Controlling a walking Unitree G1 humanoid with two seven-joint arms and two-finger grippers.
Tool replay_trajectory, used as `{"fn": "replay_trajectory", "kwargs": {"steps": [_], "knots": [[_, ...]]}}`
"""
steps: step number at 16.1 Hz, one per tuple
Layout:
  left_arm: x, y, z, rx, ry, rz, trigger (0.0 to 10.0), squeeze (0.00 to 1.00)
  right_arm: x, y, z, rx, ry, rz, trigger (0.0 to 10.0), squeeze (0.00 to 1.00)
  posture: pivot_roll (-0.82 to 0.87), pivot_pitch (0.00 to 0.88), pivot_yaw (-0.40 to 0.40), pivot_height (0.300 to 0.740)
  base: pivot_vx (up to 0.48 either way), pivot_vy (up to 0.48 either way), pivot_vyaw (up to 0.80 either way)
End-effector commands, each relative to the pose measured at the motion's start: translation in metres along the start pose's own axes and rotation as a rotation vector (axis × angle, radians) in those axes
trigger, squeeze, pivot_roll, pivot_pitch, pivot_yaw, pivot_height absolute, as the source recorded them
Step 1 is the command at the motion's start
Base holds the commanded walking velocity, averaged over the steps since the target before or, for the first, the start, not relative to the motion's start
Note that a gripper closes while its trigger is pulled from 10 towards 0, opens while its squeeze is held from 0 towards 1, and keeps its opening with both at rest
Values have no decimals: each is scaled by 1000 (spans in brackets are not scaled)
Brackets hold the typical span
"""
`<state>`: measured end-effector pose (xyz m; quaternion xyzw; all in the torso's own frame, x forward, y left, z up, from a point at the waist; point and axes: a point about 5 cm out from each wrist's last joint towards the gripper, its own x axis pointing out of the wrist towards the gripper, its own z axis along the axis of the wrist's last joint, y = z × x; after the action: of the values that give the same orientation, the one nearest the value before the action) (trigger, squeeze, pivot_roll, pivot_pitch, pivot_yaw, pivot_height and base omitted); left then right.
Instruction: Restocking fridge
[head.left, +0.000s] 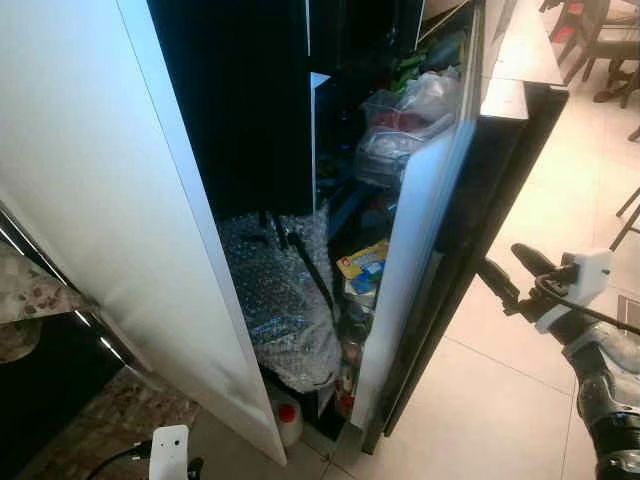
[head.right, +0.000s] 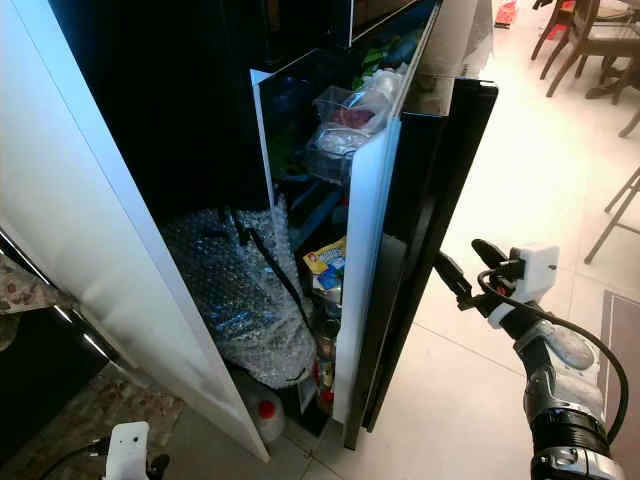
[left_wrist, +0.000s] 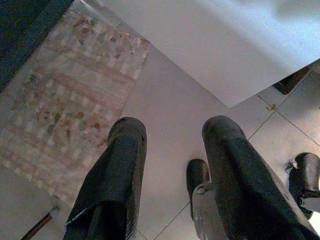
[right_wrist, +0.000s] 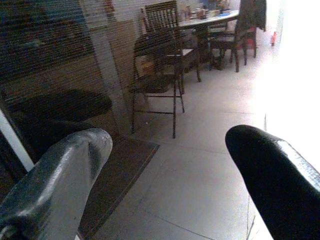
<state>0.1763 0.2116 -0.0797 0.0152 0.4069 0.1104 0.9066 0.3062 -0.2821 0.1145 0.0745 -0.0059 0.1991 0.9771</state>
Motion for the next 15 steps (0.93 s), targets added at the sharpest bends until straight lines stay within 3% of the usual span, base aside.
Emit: {"fn": "replay_trajectory", "kwargs": {"steps": [1,5,12,15], "knots": [[-1,1,-2,7,5,5,10000,0,12,11,2,-3,-3,55,10000,0,-66,21,25,740,0,0,0],[-1,1,-4,6,12,7,10000,0,27,23,-1,12,-5,92,10000,0,-61,19,25,740,0,0,0],[-1,1,-4,6,13,6,10000,0,31,27,-3,9,1,103,10000,0,-59,17,24,740,0,0,0],[0,3,-1,2,12,16,10000,0,84,60,0,58,-36,69,10000,0,-39,0,32,740,0,0,0]]}}
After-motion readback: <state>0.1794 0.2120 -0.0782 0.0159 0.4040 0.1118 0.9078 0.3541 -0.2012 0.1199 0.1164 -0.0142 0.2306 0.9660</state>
